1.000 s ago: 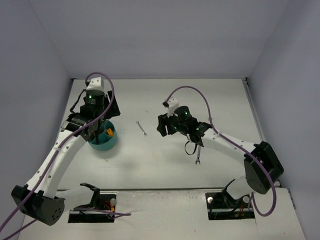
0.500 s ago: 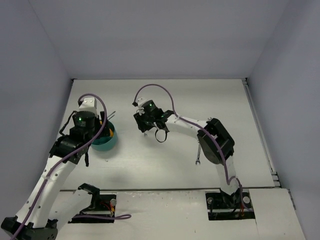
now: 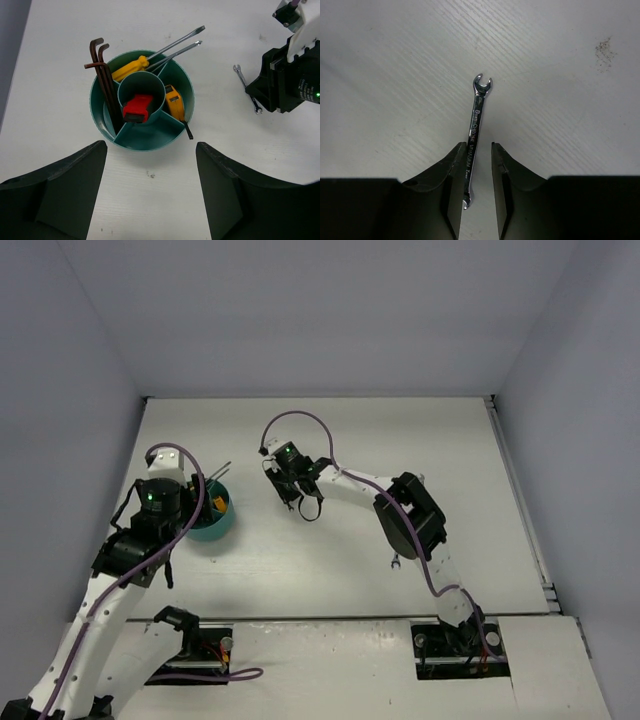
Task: Sort the tools into containers
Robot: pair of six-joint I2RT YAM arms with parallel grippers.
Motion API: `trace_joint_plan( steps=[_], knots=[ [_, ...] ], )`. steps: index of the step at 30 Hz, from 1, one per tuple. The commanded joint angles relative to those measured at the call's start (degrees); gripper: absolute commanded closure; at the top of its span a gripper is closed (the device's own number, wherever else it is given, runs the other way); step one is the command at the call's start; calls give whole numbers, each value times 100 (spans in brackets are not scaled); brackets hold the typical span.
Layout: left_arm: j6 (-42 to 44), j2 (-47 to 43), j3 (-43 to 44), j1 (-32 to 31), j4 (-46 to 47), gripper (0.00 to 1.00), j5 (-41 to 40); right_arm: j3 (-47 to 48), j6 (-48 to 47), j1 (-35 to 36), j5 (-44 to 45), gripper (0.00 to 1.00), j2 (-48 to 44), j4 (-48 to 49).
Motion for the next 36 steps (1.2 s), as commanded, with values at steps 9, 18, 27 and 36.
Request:
trace_joint_plan(
  steps=[9,18,27,36],
  knots=[
    [44,135,18,696,439,32,656,459,-85,203,405,80,318,-678],
    [70,21,-9,773,440,32,655,-1042,255,211,483,97,-659,-1025],
    [62,73,-9,864,466,32,867,-2374,237,212,392,88,-2013,-1807],
    [87,29,-35,913,465,32,830,-2434,66,203,194,75,-1850,-2288]
  ],
)
